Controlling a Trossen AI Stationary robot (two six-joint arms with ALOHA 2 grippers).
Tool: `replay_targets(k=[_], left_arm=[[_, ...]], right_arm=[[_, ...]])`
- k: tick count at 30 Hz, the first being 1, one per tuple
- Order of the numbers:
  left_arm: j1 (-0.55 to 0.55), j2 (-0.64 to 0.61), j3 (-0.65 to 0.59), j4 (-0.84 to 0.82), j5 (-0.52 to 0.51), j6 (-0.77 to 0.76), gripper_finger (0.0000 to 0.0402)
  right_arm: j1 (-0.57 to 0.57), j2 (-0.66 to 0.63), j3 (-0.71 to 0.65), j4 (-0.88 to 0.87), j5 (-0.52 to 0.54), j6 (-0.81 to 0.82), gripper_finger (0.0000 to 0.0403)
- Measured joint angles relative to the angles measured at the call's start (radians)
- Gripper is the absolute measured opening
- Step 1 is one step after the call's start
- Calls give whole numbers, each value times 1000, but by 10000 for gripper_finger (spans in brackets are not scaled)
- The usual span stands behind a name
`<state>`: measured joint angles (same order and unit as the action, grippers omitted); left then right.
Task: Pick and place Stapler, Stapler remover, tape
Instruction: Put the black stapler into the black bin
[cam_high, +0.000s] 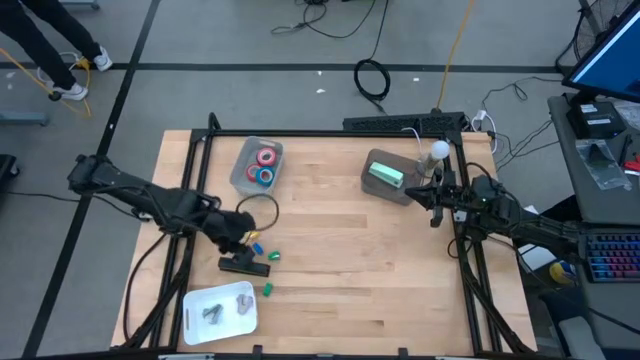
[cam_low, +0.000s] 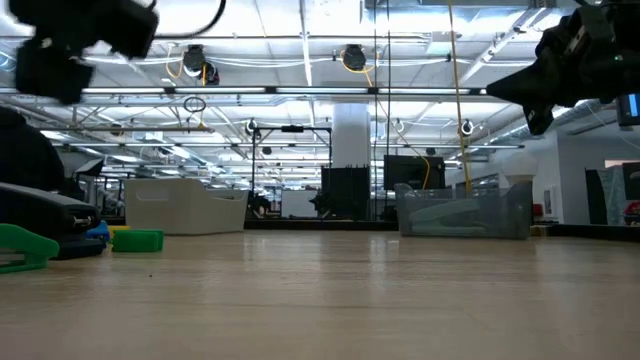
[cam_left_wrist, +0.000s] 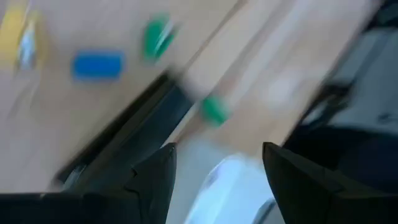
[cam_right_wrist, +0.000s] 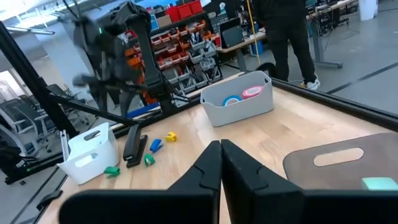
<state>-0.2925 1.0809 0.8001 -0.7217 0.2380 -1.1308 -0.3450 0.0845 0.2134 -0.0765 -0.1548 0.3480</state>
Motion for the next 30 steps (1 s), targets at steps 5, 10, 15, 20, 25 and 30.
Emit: replay_targets(k=[5, 10, 15, 20, 25, 30], left_arm=[[-11, 40, 0, -150, 41, -4, 241], [-25, 39, 0, -170, 41, 83, 241], [-75, 63, 0, -261, 23, 254, 241], [-116, 106, 0, -353, 22, 353, 241], [-149, 154, 0, -359, -5, 428, 241], [-171, 199, 1, -359, -30, 479, 241]], right_arm=[[0, 0, 0, 20, 1, 4, 0], [0, 0, 0, 43, 1, 4, 0], [0, 0, 0, 43, -1, 11, 0], [0, 0, 0, 43, -1, 10, 0], [0, 0, 0, 43, -1, 11, 0], [0, 0, 0, 43, 1, 11, 0]])
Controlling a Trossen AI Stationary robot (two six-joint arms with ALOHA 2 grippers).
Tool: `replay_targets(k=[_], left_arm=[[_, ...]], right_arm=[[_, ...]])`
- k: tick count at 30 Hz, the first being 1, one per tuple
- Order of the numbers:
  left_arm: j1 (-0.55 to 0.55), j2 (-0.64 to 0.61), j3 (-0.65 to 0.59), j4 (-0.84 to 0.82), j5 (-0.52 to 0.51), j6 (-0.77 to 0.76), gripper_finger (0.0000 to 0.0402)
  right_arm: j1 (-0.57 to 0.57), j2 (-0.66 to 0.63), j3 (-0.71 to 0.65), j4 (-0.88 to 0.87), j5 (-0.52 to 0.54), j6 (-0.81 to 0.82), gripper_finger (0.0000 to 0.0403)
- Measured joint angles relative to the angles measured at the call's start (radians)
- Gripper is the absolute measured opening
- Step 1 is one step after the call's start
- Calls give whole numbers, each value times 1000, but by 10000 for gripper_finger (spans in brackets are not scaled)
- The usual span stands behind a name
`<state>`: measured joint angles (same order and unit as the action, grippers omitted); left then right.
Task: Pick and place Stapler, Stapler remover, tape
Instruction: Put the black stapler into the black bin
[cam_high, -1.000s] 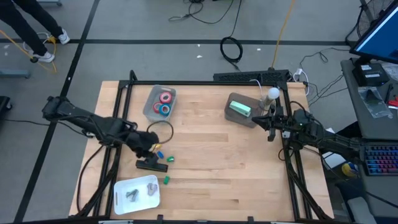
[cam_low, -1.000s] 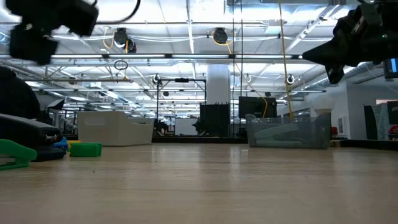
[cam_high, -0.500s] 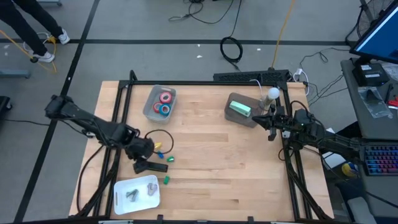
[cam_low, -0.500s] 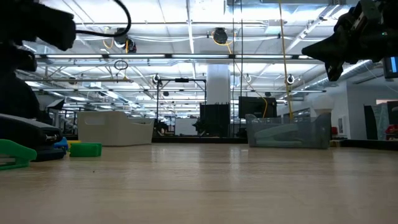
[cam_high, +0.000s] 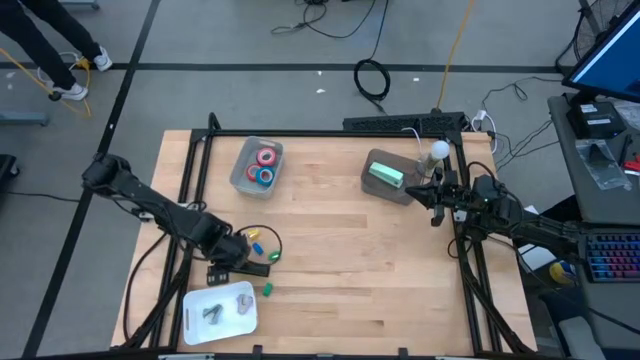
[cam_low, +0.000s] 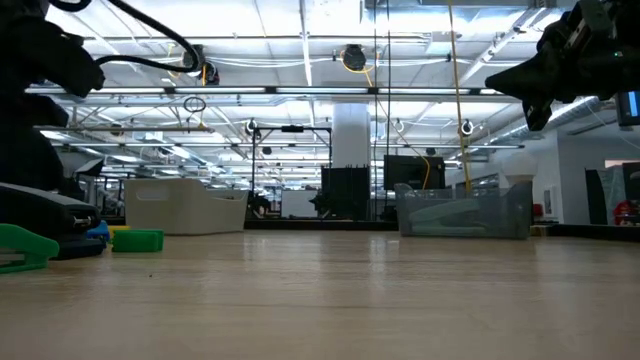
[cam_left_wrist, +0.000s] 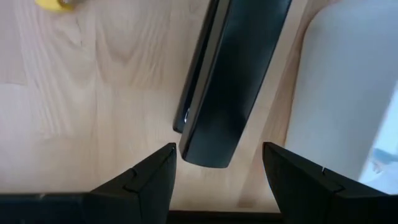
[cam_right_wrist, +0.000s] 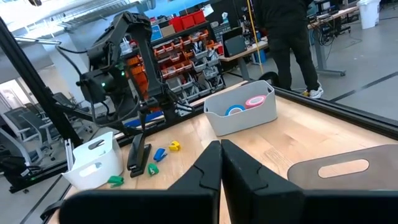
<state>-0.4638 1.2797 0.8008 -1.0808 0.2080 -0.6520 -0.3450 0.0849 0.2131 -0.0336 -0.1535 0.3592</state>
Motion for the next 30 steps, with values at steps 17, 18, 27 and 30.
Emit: replay_targets(k=[17, 18, 27, 30], left_arm=[[-41, 58, 0, -7, -77, 58, 241], [-41, 58, 0, -7, -77, 62, 241], [-43, 59, -34, 12, -48, 64, 241], [-43, 59, -47, 25, -48, 40, 241]], right_arm=[[0, 0, 0, 0, 0, 19, 0], [0, 0, 0, 0, 0, 19, 0], [0, 0, 0, 0, -3, 18, 0], [0, 0, 0, -1, -3, 19, 0]])
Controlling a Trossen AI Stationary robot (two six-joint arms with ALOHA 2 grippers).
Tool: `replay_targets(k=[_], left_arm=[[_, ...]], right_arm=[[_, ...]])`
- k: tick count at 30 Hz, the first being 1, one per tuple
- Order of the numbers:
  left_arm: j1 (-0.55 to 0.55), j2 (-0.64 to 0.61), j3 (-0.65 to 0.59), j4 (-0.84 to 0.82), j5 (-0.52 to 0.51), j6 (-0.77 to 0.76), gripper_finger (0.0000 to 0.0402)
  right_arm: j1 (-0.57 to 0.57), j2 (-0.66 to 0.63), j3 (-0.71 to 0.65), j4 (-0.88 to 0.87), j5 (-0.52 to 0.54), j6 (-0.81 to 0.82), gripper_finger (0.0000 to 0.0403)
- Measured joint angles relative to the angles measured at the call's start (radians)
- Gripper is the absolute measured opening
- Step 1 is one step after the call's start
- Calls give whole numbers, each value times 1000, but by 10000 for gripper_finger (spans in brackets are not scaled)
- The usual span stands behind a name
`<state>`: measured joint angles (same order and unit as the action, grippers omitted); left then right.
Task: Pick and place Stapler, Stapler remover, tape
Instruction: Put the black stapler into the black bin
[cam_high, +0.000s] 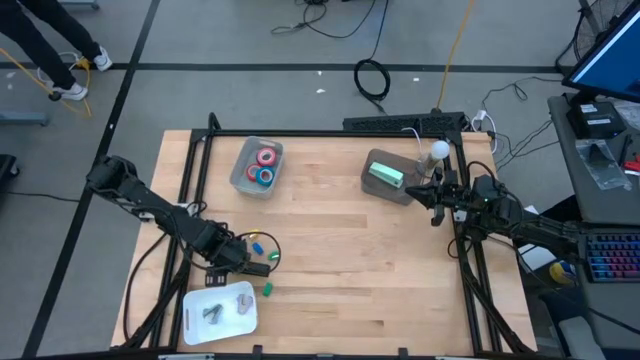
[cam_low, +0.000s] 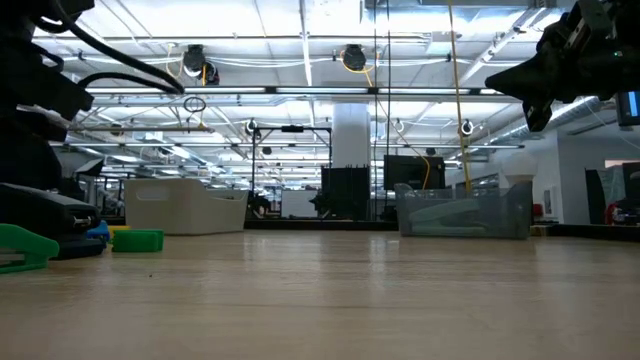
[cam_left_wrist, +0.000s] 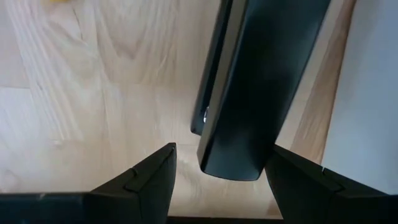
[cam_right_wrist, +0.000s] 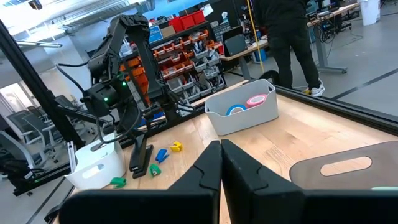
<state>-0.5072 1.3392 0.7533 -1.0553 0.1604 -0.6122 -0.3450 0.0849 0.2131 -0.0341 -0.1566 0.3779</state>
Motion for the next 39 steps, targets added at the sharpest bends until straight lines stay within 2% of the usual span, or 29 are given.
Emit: replay_targets(k=[10, 13, 18, 25, 30, 39], left_arm=[[0, 0, -2, 17, 0, -25, 237], [0, 0, -2, 17, -1, -14, 209], [1, 0, -2, 18, 0, -12, 133], [1, 0, -2, 12, 1, -22, 133], [1, 0, -2, -10, 42, -35, 133], [2, -20, 66, -230, 39, -52, 133]], right_arm=[[0, 0, 0, 0, 0, 0, 0], [0, 0, 0, 0, 2, 3, 0], [0, 0, 0, 0, 3, 13, 0], [0, 0, 0, 1, 3, 26, 0], [0, 0, 0, 9, 3, 26, 0], [0, 0, 0, 10, 1, 65, 0]])
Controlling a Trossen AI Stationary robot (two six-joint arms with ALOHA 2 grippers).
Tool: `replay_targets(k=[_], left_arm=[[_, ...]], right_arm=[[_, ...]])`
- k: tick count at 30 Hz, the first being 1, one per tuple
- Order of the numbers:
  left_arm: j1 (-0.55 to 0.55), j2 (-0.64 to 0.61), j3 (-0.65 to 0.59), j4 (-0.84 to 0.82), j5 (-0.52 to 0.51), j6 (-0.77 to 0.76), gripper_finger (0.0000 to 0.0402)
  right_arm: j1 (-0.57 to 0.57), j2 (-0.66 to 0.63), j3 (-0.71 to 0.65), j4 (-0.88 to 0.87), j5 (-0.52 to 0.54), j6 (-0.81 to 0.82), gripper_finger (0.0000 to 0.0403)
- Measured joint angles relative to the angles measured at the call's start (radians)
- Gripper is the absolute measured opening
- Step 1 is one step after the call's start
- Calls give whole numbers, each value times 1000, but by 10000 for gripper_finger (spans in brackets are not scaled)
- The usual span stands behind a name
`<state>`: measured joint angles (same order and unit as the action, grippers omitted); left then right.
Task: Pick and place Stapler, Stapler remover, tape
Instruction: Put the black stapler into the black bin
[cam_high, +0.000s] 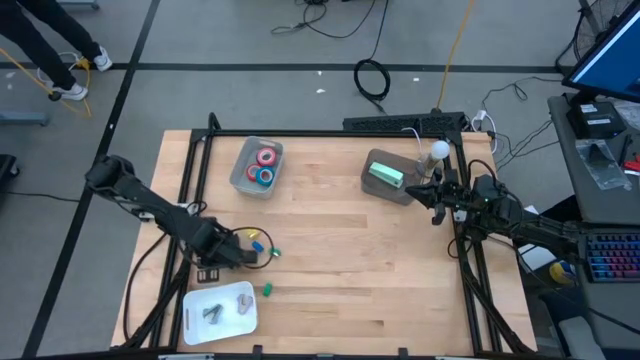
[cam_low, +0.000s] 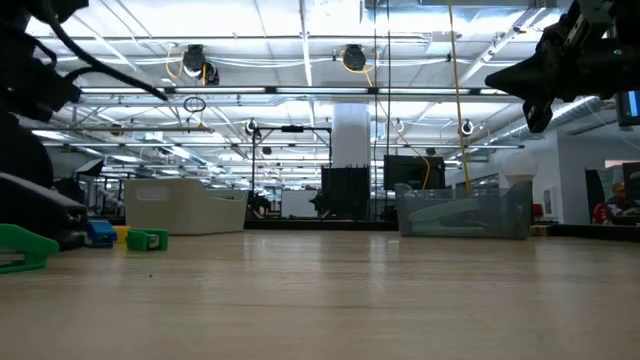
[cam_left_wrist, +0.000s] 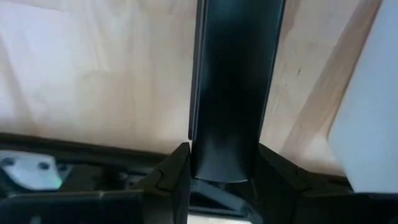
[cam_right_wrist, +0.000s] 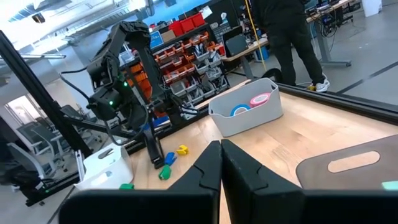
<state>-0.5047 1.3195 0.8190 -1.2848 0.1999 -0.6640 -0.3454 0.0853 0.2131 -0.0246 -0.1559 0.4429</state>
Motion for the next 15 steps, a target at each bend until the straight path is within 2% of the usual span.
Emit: replay_targets(k=[8, 15], left_arm=[[1, -71, 133, -169, -71, -78, 133], [65, -69, 286, -239, -152, -107, 133]], right_arm=[[0, 35, 0, 35, -33, 27, 0], [2, 217, 0, 206, -116, 39, 0]])
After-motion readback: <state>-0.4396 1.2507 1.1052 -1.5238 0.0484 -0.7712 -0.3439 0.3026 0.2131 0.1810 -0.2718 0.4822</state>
